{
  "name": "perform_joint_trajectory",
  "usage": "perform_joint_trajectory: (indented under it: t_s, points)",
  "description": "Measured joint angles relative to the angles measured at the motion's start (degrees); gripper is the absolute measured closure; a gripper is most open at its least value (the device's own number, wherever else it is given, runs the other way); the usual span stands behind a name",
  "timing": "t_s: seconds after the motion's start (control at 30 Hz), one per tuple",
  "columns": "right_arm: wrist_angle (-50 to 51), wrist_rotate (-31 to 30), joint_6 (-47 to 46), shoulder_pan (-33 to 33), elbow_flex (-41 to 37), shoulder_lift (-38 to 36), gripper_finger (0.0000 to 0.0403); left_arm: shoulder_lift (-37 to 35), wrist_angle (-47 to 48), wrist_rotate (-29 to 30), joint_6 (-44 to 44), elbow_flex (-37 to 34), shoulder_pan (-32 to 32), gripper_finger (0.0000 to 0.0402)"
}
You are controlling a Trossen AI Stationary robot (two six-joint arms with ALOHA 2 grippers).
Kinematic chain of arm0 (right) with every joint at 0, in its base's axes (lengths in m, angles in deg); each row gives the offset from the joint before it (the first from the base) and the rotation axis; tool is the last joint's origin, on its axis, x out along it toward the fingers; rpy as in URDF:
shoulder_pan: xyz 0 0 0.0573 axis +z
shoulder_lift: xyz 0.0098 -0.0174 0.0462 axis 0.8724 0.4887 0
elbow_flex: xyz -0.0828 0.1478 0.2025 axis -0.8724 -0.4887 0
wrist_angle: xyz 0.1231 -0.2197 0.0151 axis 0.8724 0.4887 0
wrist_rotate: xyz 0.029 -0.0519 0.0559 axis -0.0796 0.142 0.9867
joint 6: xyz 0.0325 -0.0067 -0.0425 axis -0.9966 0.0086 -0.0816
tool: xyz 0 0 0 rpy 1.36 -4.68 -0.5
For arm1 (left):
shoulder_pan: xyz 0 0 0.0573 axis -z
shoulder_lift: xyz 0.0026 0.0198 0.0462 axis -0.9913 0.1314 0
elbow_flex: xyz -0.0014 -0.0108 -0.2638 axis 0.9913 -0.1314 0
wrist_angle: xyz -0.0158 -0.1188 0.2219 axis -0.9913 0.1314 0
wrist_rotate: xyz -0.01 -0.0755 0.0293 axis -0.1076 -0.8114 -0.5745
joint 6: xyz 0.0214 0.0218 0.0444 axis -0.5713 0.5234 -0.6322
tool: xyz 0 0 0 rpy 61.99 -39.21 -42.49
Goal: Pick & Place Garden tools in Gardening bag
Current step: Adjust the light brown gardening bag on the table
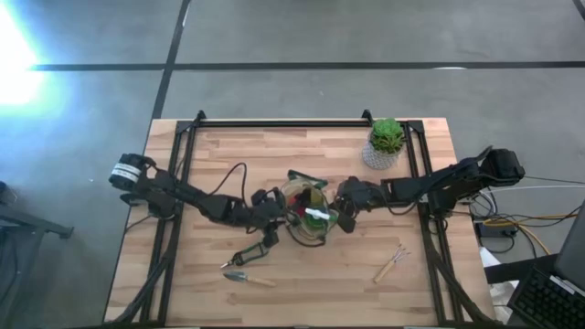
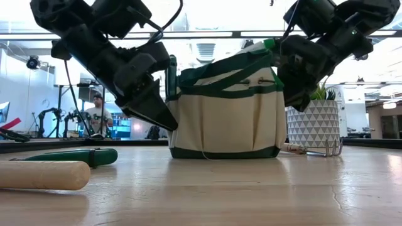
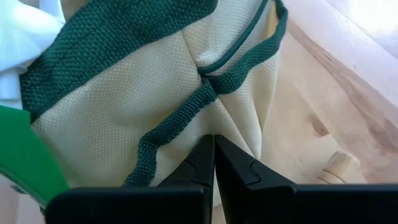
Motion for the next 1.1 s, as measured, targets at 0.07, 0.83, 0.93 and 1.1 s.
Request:
perform_joint_trajectory:
  t_s: [0.07, 0.83, 0.93, 1.1]
  points:
    - [0.0, 0.0, -0.4, 0.3, 0.0, 0.0, 0.0395, 0.0, 0.3, 0.0, -0.3, 0.0, -0.6, 0.0296]
    - [0.1, -0.2, -0.5, 0.6, 0.0, 0.0, 0.0395, -9.3, 12.6, 7.2, -3.4, 0.0, -3.5, 0.0296]
    - [0.1, -0.2, -0.4, 0.6, 0.0, 0.0, 0.0395, -9.4, 14.1, 7.2, -2.9, 0.0, -3.5, 0.0296]
    - [0.3, -0.2, -0.4, 0.6, 0.0, 0.0, 0.0395, -9.9, 18.8, 7.3, -0.7, 0.0, -3.5, 0.0296]
